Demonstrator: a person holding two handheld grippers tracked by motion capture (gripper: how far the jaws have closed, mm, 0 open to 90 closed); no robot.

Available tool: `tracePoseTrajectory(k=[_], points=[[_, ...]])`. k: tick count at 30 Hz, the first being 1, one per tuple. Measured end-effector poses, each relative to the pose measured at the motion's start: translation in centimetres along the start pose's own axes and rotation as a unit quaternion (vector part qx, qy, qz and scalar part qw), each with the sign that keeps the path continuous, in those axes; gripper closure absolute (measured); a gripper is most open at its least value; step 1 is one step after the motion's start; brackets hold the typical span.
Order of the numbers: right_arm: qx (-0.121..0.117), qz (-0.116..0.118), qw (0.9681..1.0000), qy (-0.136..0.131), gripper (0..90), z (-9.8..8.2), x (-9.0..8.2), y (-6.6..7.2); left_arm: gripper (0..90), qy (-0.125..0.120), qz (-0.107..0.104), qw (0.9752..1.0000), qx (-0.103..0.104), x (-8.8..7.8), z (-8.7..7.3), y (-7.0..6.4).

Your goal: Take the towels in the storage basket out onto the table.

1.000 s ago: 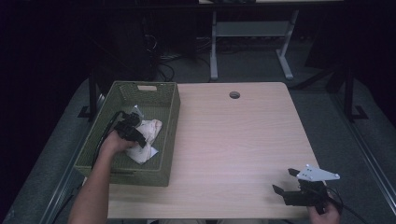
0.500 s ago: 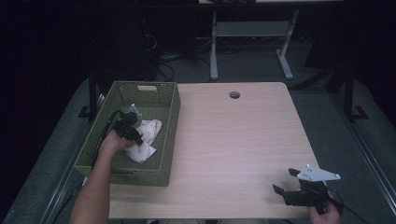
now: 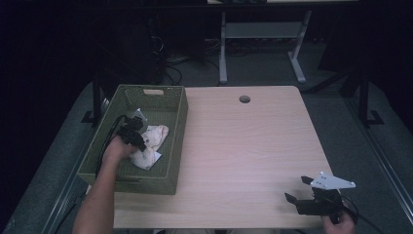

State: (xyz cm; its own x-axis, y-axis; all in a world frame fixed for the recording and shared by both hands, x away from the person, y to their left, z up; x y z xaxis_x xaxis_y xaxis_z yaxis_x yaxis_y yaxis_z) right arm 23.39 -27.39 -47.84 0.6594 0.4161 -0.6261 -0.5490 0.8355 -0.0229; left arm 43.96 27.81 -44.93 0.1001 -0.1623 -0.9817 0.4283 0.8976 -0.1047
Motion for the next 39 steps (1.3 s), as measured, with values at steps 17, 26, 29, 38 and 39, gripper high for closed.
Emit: tracePoseTrajectory(k=[17,26,29,38,39], points=[[0.001,-0.004,1.0000,-0.001,14.0,0.0,0.2,0.1,79.6,-0.074,-0.048,0.9960,0.011,-3.5,-0.8,-0.5],[0.003,-0.006,1.0000,0.002,14.0,0.0,0.3,0.2,79.8,-0.109,-0.056,0.9918,0.035,-5.3,-1.7,-1.2],[0.003,-0.008,1.0000,0.001,14.0,0.0,0.3,0.0,79.8,-0.119,-0.061,0.9902,0.039,-5.5,-1.8,-1.4],[0.011,-0.014,0.9998,0.002,14.0,-0.1,0.2,-0.1,80.0,-0.175,-0.107,0.9776,0.048,-7.1,-3.2,-2.3],[0.011,-0.015,0.9998,0.003,14.0,-0.1,0.3,-0.1,80.0,-0.179,-0.109,0.9767,0.049,-7.2,-3.3,-2.3]])
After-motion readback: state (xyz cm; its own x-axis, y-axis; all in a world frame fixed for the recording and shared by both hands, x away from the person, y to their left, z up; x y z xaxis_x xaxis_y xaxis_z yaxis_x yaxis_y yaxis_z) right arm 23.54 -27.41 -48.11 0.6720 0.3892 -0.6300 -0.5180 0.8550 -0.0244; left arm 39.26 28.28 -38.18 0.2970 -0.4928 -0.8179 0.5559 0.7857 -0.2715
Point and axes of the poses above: each handheld gripper's, and its own axes: x roughly forward along the jaws, z roughly out of its top, y roughly to its left, the point moved 3 cm from there along x, roughly forward along the jaws, and after that the axes turned 5 degrees about -z, right-handed, at the moved point
